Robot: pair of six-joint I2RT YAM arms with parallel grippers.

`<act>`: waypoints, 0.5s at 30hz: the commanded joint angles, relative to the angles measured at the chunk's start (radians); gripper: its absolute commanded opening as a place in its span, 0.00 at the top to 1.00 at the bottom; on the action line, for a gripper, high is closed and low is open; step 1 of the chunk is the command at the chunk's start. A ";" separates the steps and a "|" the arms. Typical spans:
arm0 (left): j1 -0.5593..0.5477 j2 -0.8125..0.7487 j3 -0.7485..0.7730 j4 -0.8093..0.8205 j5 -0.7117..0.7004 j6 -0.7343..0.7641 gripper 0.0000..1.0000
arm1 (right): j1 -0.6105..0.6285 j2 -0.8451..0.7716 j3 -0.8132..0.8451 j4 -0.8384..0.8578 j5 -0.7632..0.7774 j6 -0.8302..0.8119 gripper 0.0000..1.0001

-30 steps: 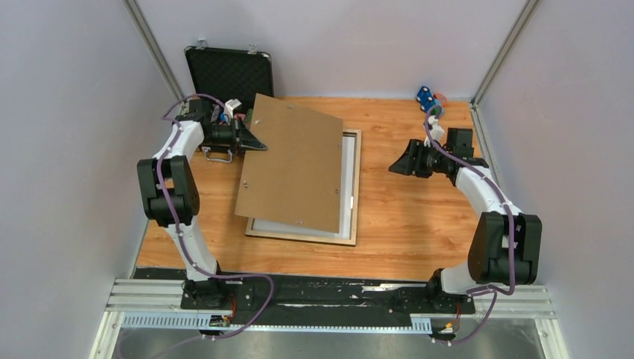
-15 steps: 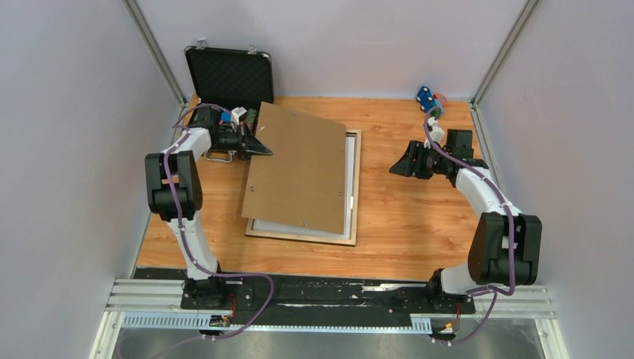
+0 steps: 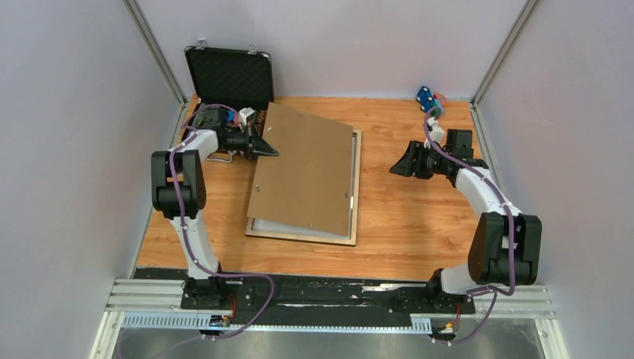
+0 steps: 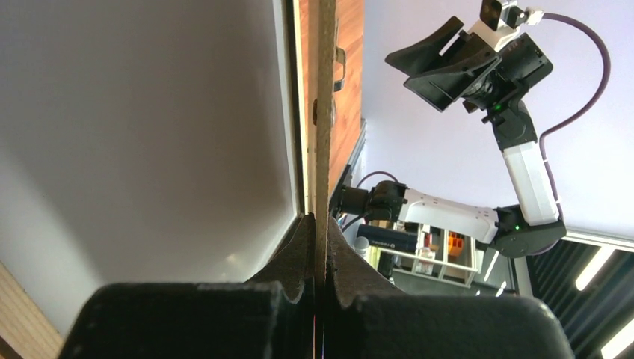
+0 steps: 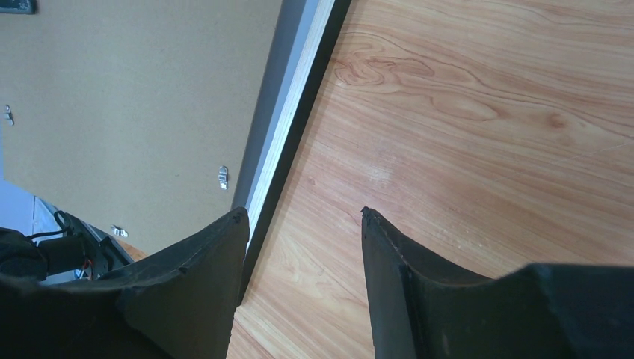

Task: Put the photo into the frame
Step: Place the photo frame item in the photo frame.

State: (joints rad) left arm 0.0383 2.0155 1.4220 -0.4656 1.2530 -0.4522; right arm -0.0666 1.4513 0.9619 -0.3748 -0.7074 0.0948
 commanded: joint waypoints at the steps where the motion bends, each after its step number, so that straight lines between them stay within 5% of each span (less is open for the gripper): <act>1: -0.012 0.009 0.020 0.026 0.090 -0.028 1.00 | 0.001 -0.035 -0.004 0.041 0.000 -0.018 0.44; 15: -0.026 0.052 0.041 0.002 0.082 0.004 1.00 | -0.001 -0.032 -0.006 0.040 -0.001 -0.021 0.44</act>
State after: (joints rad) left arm 0.0170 2.0602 1.4220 -0.4557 1.2510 -0.4515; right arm -0.0666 1.4513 0.9619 -0.3748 -0.7074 0.0910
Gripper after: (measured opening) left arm 0.019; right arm 0.557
